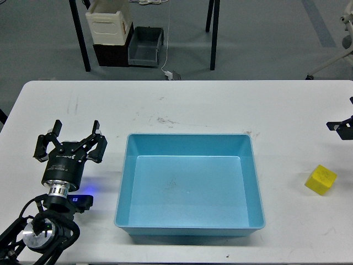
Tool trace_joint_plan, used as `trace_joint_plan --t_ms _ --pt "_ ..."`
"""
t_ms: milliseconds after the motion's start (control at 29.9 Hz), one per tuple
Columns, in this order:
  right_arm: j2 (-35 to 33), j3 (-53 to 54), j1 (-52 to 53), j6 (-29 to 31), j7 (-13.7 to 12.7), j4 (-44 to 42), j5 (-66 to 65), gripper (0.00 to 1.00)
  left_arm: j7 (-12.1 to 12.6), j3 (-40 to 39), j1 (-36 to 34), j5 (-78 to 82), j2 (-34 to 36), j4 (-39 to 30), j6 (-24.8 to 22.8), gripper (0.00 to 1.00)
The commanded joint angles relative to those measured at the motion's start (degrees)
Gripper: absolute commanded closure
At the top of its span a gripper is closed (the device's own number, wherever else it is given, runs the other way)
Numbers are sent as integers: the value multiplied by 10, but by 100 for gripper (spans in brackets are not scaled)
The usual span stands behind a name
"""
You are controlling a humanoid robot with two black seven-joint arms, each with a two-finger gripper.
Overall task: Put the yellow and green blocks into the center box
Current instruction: 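Move the right gripper toward the yellow cube and open it, then lower the right gripper onto the yellow cube and close it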
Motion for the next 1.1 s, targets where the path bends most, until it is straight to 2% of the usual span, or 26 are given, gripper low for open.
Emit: trace_joint_plan --t_ms 0,167,501,635,1069 --pt "5 -16 -4 35 0 0 -12 0 0 0 0 0 0 0 1 0" --pt "29 -28 -8 106 0 -1 -10 0 0 0 0 0 -1 0 1 0" --pt "74 -34 -39 106 0 -1 -12 0 0 0 1 0 -1 0 1 0" --pt "99 -79 -33 106 0 -1 -14 0 -1 -1 0 -1 -1 0 1 0" --pt "126 -119 -38 106 0 -6 -24 1 0 -7 2 -1 -2 5 2 0"
